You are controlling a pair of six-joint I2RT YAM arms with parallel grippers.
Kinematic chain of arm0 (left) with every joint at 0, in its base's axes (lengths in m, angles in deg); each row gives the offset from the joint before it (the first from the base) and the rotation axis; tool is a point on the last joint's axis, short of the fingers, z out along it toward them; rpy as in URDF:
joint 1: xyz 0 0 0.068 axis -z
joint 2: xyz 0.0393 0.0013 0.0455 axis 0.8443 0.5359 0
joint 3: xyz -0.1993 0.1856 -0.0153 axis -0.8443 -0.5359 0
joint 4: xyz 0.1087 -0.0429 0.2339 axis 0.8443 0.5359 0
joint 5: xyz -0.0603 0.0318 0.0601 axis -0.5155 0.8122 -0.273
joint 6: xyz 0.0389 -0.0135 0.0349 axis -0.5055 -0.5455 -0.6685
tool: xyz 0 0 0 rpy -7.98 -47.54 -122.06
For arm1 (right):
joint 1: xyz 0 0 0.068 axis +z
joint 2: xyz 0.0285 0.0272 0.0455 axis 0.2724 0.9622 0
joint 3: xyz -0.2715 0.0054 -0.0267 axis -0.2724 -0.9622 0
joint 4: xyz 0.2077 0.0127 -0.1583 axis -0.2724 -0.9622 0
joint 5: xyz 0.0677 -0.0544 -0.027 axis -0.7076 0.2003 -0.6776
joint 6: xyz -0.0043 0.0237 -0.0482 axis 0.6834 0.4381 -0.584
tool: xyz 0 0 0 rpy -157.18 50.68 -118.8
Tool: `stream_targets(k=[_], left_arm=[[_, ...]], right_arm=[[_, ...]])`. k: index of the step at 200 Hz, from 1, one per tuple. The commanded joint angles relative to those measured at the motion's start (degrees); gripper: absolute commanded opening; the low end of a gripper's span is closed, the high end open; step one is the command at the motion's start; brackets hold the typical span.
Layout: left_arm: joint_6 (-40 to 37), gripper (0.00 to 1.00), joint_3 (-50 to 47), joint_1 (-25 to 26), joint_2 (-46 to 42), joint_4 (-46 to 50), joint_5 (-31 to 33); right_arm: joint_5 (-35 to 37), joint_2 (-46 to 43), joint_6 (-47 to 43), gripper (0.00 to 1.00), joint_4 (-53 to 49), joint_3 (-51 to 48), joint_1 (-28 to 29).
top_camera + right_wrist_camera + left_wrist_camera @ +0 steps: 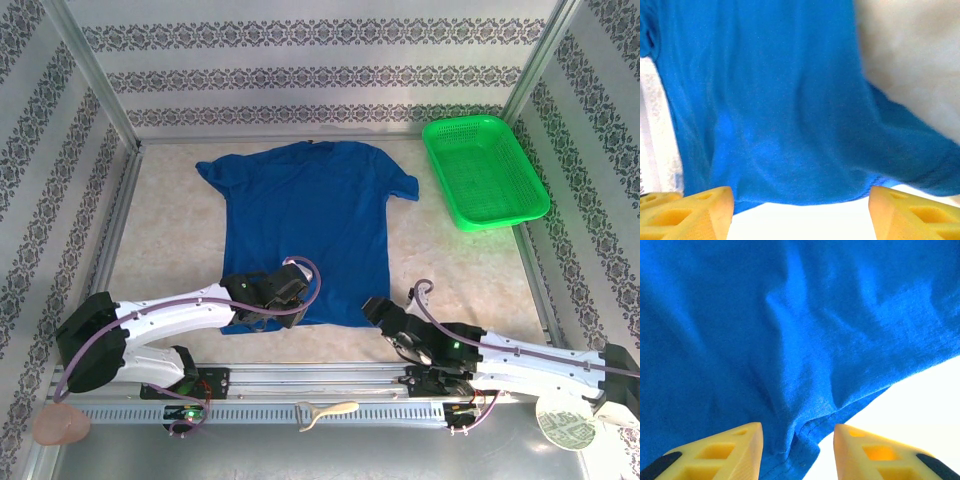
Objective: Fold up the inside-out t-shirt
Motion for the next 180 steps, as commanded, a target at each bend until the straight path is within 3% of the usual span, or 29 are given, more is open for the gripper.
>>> stream_targets(k=[1,71,83,108,126,143,180], left_arm=[[0.6,0.43,1.79,0.62,-1.02,1.56,0.06],[0.86,0.45,1.89,0.64,-0.7,1.21,-0.25],[0.8,0.45,1.81,0.63,-0.83,1.21,-0.25],[0.81,0.45,1.8,0.66,-1.09,1.39,-0.16],[0.75,0.45,1.84,0.63,-1.43,1.64,-0.02],[0.41,0.45,1.89,0.59,-1.97,2.12,0.3],[-1.74,0.57,2.44,0.65,-2.99,2.55,1.15]], right_arm=[[1.94,0.59,2.3,0.72,-0.91,-1.6,0.49],[0.66,9.86,2.2,0.61,9.15,-2.3,-0.06],[0.54,10.7,1.93,0.55,10.03,-2.29,-0.35],[-0.08,11.14,1.82,0.31,11.66,-2.93,-1.16],[-0.48,9.41,0.47,0.0,11.83,-2.52,-1.61],[-0.83,6.44,-1.45,0.0,11.09,-1.38,-2.24],[-1.04,0.39,-5.74,0.0,8.09,3.22,-4.04]])
